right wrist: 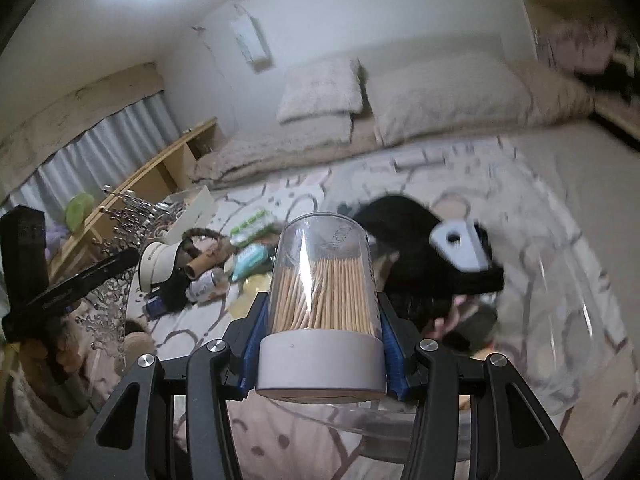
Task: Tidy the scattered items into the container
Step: 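Carry the toothpick holder and tiara over the clear container with both grippers, then open the right gripper to drop the toothpick holder into the container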
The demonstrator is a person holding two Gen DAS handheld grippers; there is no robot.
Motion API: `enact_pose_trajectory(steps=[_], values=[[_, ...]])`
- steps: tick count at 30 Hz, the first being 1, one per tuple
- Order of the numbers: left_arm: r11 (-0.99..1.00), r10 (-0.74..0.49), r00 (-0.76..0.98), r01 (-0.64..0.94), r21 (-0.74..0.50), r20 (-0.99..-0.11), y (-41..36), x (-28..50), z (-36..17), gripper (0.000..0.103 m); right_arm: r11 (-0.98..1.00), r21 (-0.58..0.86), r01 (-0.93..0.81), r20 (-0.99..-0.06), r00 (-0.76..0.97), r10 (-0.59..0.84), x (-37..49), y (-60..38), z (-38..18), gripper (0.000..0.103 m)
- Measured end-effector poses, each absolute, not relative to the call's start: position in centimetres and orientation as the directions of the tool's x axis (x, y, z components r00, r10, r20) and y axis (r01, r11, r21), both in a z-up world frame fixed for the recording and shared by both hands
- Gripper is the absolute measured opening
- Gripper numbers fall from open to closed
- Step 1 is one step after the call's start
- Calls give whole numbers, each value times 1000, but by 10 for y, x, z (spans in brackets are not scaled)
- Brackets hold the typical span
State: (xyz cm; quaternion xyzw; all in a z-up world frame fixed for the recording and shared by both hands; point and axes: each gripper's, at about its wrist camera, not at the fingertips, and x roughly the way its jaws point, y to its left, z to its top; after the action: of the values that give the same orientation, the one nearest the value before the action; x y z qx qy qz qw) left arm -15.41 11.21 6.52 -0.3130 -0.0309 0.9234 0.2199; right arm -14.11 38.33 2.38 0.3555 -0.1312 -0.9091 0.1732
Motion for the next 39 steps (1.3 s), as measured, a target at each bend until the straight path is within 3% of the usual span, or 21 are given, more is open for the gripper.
enact_pose_trajectory(steps=[7, 19, 30, 39], values=[[-866, 486, -670, -455, -207, -561, 152, -167, 71, 10, -919, 354, 173, -677, -630, -379, -161, 409, 6, 51], [-812, 572, -618, -519, -267, -539, 187, -187, 79, 10, -952, 184, 246, -843, -459, -281, -219, 377, -11, 51], [-825, 563, -652, -483, -295, -507, 154, -199, 84, 10, -942, 216, 256, -918, -276, -286, -287, 348, -36, 51], [-856, 518, -709, -430, -288, -479, 121, -204, 89, 10, -955, 158, 252, -950, -226, -217, -329, 334, -64, 51]])
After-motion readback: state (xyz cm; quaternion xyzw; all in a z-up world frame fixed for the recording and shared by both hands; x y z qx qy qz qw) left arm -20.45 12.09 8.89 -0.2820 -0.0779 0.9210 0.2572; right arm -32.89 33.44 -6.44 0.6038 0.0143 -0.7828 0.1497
